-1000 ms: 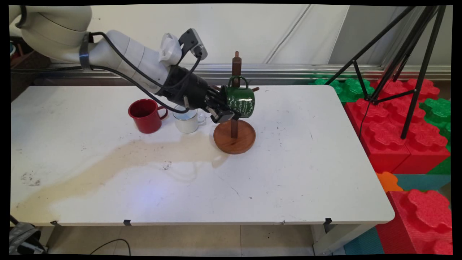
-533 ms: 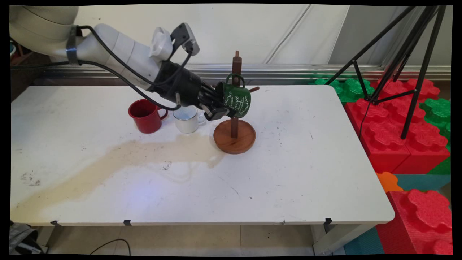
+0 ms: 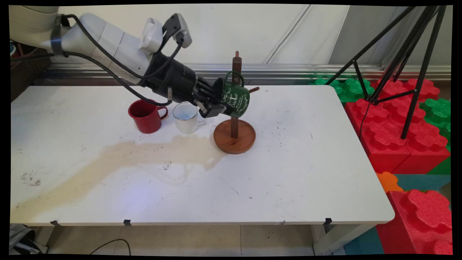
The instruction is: Place the picked object on the table
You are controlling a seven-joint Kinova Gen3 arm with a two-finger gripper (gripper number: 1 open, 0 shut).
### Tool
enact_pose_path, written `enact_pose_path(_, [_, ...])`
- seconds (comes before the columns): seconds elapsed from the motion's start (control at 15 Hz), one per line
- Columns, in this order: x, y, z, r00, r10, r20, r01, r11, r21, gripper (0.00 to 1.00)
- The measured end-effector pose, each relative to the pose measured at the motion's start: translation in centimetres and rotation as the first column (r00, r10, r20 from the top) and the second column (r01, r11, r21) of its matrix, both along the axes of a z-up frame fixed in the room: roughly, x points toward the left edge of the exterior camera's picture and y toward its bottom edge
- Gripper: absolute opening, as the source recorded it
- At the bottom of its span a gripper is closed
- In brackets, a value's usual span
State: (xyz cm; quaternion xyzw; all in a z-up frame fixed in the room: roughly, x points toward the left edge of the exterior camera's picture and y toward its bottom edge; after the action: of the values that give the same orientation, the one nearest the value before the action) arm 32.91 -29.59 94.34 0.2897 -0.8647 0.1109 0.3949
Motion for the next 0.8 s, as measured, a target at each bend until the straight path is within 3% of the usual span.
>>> enact_pose_path(0.8, [0.3, 2.0, 2.4, 0.998, -0.058, -0.025, 0.058, 0.998, -0.002, 0.00])
